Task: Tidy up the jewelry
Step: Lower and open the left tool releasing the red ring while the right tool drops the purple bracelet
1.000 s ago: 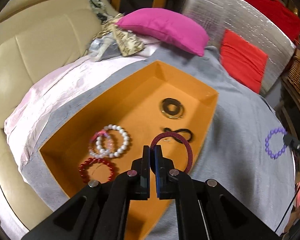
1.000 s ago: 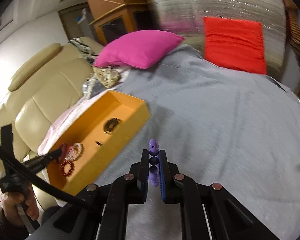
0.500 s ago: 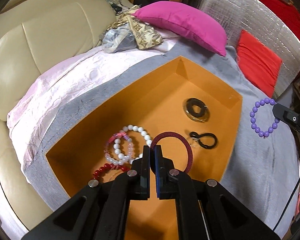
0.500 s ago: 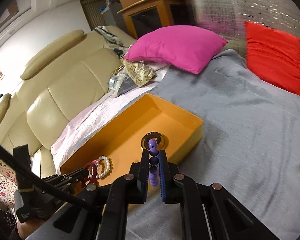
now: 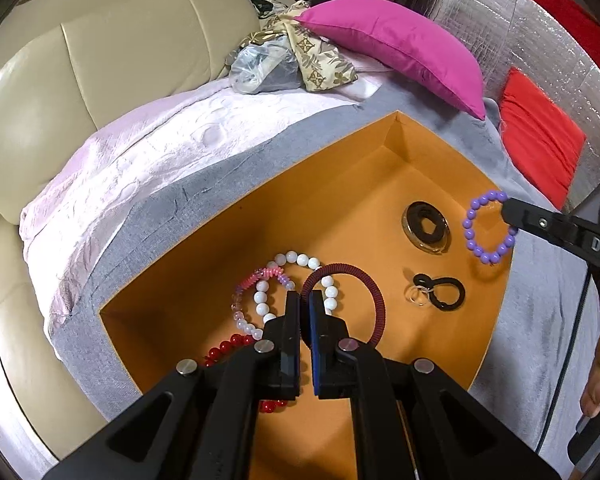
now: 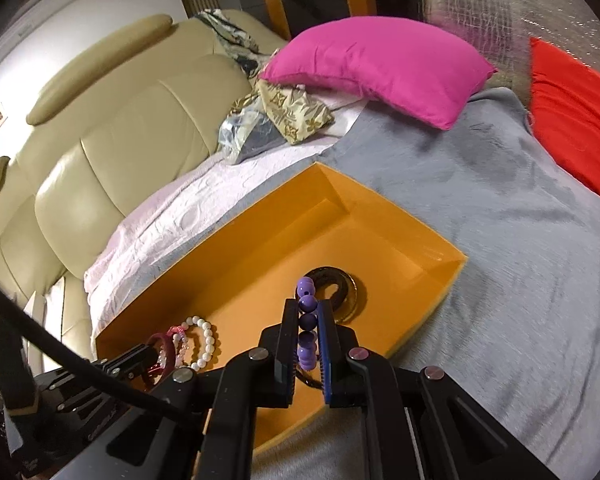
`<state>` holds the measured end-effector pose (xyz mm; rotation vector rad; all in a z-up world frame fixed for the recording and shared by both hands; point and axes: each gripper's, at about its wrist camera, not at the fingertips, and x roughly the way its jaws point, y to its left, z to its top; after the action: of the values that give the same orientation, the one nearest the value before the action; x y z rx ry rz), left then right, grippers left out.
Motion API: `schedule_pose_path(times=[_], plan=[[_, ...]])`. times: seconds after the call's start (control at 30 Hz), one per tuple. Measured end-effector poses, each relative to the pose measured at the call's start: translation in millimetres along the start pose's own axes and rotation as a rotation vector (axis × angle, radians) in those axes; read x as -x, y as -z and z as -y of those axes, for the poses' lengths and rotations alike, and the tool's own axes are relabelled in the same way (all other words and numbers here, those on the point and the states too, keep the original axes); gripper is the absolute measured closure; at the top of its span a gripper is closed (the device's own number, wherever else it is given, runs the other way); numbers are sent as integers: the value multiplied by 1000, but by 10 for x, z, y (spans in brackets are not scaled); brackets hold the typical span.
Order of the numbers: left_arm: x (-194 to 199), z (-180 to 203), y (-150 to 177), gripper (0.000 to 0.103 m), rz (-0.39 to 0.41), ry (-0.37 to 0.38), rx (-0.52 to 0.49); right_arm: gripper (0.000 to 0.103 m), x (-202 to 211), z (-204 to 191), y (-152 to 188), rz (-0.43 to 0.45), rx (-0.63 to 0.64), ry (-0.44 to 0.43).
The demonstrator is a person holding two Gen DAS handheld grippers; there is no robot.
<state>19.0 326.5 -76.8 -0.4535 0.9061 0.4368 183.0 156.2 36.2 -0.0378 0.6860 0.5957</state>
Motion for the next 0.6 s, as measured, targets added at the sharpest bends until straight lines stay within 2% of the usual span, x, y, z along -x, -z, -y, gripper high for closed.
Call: schedule_pose_path(times=[0.6], plan=[[-161, -35, 44, 99, -32, 2, 0, 93, -577, -138, -167, -77, 23, -9]])
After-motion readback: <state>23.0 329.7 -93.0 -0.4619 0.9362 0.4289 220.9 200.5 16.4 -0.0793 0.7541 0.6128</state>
